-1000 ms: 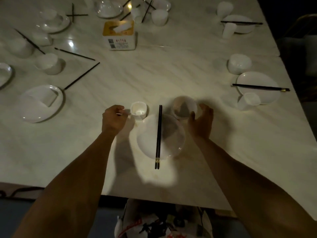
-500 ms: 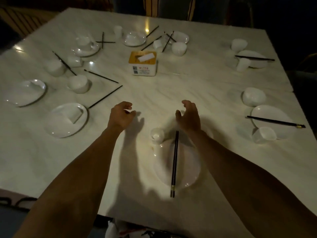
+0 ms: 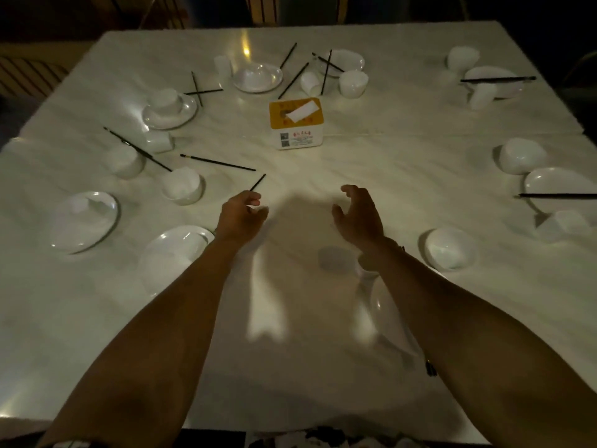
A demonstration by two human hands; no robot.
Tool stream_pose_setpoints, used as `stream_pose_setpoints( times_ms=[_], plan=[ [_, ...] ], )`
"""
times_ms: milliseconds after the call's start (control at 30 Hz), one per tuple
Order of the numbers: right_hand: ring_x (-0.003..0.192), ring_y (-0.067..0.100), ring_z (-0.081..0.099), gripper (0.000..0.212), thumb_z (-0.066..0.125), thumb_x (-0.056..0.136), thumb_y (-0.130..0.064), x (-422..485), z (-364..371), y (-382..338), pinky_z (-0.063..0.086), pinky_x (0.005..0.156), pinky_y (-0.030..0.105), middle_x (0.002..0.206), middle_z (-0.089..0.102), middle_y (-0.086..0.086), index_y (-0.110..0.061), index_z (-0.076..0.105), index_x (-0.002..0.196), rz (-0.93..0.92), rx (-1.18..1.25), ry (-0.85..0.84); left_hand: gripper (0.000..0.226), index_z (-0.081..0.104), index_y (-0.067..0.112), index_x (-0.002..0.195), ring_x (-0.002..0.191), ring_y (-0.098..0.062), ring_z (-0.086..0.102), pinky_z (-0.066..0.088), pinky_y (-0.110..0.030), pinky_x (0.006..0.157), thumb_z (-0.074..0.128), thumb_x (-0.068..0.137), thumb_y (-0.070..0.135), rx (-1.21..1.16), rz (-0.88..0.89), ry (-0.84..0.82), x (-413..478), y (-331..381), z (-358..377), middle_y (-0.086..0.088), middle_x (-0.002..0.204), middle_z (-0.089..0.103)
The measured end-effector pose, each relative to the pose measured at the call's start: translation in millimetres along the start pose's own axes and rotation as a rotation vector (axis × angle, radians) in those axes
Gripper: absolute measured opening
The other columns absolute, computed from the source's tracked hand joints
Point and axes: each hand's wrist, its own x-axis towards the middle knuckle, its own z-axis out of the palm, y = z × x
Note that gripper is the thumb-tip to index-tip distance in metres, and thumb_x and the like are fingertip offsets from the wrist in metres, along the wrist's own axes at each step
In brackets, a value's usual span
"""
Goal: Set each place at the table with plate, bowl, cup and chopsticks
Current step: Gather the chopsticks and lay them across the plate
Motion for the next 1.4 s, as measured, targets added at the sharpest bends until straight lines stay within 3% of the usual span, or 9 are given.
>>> stream_pose_setpoints(
  times_ms=[233, 367, 633, 833, 1033, 1133, 1233, 1333, 1400],
  plan=[
    [0.127, 0.030, 0.045, 0.051, 0.057, 0.090, -0.027, 15.5, 23.4, -7.7, 0.043, 0.100, 0.041, 0.136, 0.048, 0.013, -0.012, 0.046, 0.137, -0.005, -0.084, -0.074, 0.028, 0.065, 0.013, 0.109, 0.092, -0.024, 0.067, 0.054, -0.037, 0.090, 0.074, 0.083, 0.019, 0.048, -0.018, -0.031, 18.6, -18.9, -14.3, -0.004, 0.099, 0.069],
    [0.128, 0.031, 0.044, 0.051, 0.057, 0.090, -0.026, 24.2, 42.7, -16.9, 0.042, 0.101, 0.040, 0.136, 0.048, 0.014, -0.012, 0.046, 0.138, -0.036, -0.106, -0.124, 0.036, 0.063, 0.017, 0.117, 0.096, -0.019, 0.064, 0.053, -0.036, 0.091, 0.072, 0.085, 0.033, 0.072, -0.101, -0.024, 23.2, -38.7, -36.4, 0.001, 0.109, 0.065],
    [0.130, 0.028, 0.041, 0.050, 0.054, 0.091, -0.023, 26.5, 103.6, -60.9, 0.040, 0.102, 0.036, 0.137, 0.046, 0.011, -0.013, 0.045, 0.138, -0.031, -0.118, -0.200, 0.031, 0.064, 0.019, 0.113, 0.094, -0.021, 0.067, 0.055, -0.036, 0.088, 0.071, 0.083, 0.022, 0.129, -0.159, -0.041, 45.2, -114.6, -86.9, -0.002, 0.110, 0.067],
    [0.127, 0.026, 0.045, 0.050, 0.057, 0.090, -0.028, 19.3, 166.0, -103.6, 0.043, 0.101, 0.038, 0.133, 0.048, 0.010, -0.014, 0.047, 0.137, 0.100, -0.084, -0.172, 0.036, 0.061, 0.018, 0.121, 0.101, -0.019, 0.064, 0.048, -0.029, 0.088, 0.067, 0.086, 0.025, 0.231, -0.082, -0.134, 82.5, -178.5, -116.5, -0.001, 0.117, 0.067],
    [0.125, 0.027, 0.045, 0.050, 0.058, 0.091, -0.031, -9.1, 229.7, -145.9, 0.042, 0.101, 0.037, 0.133, 0.048, 0.011, -0.017, 0.048, 0.137, 0.195, -0.035, -0.204, 0.040, 0.061, 0.016, 0.123, 0.109, -0.024, 0.061, 0.049, -0.035, 0.094, 0.068, 0.084, 0.023, 0.255, -0.065, -0.244, 90.9, -234.8, -143.4, -0.008, 0.124, 0.063],
    [0.125, 0.024, 0.047, 0.049, 0.051, 0.094, -0.046, -18.6, 255.2, -159.7, 0.041, 0.104, 0.038, 0.132, 0.051, 0.008, -0.018, 0.051, 0.134, 0.232, 0.001, -0.248, 0.039, 0.062, 0.015, 0.123, 0.111, -0.027, 0.060, 0.049, -0.039, 0.095, 0.067, 0.085, 0.023, 0.267, -0.055, -0.308, 89.5, -256.0, -149.9, -0.009, 0.125, 0.062],
    [0.119, 0.017, 0.051, 0.070, 0.048, 0.081, -0.076, -27.9, 270.6, -168.6, 0.043, 0.104, 0.036, 0.127, 0.055, 0.000, -0.027, 0.052, 0.130, 0.161, 0.002, -0.356, 0.028, 0.066, 0.014, 0.114, 0.102, -0.028, 0.063, 0.047, -0.032, 0.085, 0.061, 0.087, 0.020, 0.293, -0.035, -0.349, 86.6, -269.6, -150.4, -0.009, 0.111, 0.068],
    [0.132, 0.014, 0.039, 0.093, 0.065, 0.066, -0.077, -37.6, 278.3, -170.3, 0.036, 0.110, 0.035, 0.145, 0.042, -0.006, -0.036, 0.035, 0.144, 0.068, -0.104, -0.471, 0.026, 0.067, 0.012, 0.113, 0.098, -0.030, 0.063, 0.046, -0.033, 0.082, 0.058, 0.090, 0.018, 0.297, -0.010, -0.375, 79.3, -275.3, -146.0, -0.011, 0.104, 0.070],
    [0.132, 0.018, 0.041, 0.092, 0.066, 0.068, -0.073, -39.3, 284.5, -170.5, 0.036, 0.109, 0.038, 0.146, 0.042, -0.006, -0.036, 0.032, 0.145, 0.012, -0.218, -0.441, 0.027, 0.066, 0.013, 0.115, 0.099, -0.031, 0.064, 0.048, -0.036, 0.085, 0.057, 0.090, 0.018, 0.293, -0.014, -0.364, 75.2, -277.4, -143.2, -0.012, 0.105, 0.070]
  ],
)
